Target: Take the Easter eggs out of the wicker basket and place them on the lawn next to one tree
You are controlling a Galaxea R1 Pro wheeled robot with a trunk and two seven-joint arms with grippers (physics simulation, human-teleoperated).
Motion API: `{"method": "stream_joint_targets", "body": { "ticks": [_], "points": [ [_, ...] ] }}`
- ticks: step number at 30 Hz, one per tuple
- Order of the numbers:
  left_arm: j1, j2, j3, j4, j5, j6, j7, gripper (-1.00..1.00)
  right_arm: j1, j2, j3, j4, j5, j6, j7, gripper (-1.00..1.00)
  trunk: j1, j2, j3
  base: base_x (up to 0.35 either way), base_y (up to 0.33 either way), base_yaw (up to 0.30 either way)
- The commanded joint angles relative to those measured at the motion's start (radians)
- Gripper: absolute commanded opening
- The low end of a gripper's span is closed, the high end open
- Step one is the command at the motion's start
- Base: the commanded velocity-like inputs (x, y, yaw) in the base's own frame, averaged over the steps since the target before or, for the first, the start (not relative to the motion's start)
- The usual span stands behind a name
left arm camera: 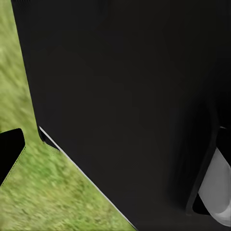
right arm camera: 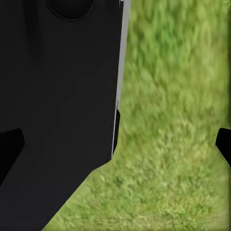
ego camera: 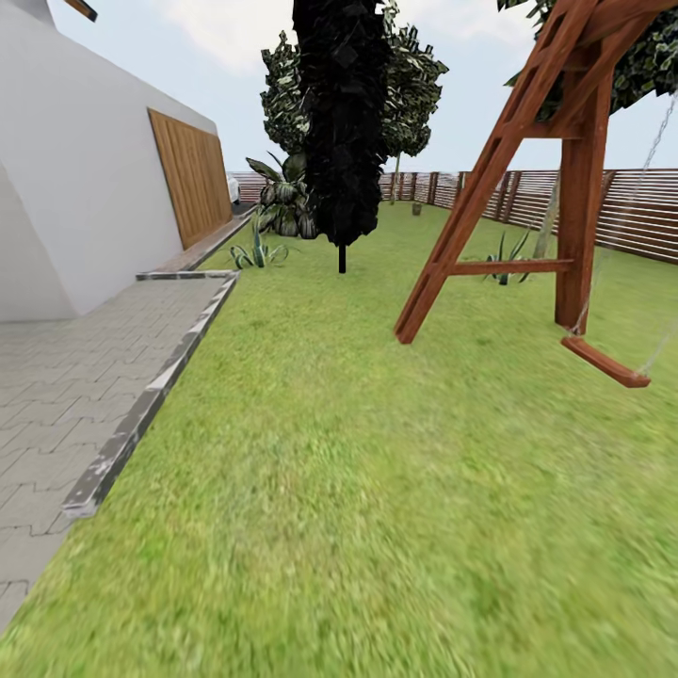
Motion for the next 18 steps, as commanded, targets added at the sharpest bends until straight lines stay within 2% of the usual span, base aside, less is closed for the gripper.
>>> {"method": "stream_joint_targets", "body": {
  "ticks": [1,18],
  "points": [
    [0.001,0.0,0.0,-0.002,0.0,-0.001,0.0,1.0,-0.001,0.0,0.001,0.003,0.007,-0.001,-0.001,1.0,0.001,0.0,-0.001,0.336,0.0,0.0],
    [0.001,0.0,0.0,-0.002,0.0,-0.001,0.0,1.0,-0.001,0.0,0.0,0.003,0.008,-0.001,-0.001,1.0,0.001,0.0,-0.001,0.336,0.0,0.0]
  ]
}}
